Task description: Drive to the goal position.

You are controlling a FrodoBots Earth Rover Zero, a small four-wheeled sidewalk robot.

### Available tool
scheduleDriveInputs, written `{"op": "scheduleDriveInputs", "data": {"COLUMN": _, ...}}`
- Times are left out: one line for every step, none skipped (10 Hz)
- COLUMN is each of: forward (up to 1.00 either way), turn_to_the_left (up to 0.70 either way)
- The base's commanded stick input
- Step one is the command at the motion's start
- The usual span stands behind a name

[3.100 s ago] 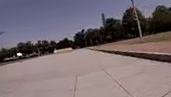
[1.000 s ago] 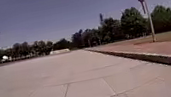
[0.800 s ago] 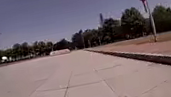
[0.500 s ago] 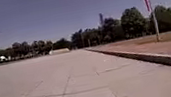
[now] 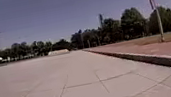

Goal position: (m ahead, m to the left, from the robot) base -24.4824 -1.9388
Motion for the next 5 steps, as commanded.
{"op": "scheduleDriveInputs", "data": {"forward": 1.00, "turn_to_the_left": 0.00}}
{"op": "scheduleDriveInputs", "data": {"forward": 1.00, "turn_to_the_left": 0.00}}
{"op": "scheduleDriveInputs", "data": {"forward": 1.00, "turn_to_the_left": 0.00}}
{"op": "scheduleDriveInputs", "data": {"forward": 1.00, "turn_to_the_left": 0.00}}
{"op": "scheduleDriveInputs", "data": {"forward": 1.00, "turn_to_the_left": 0.00}}
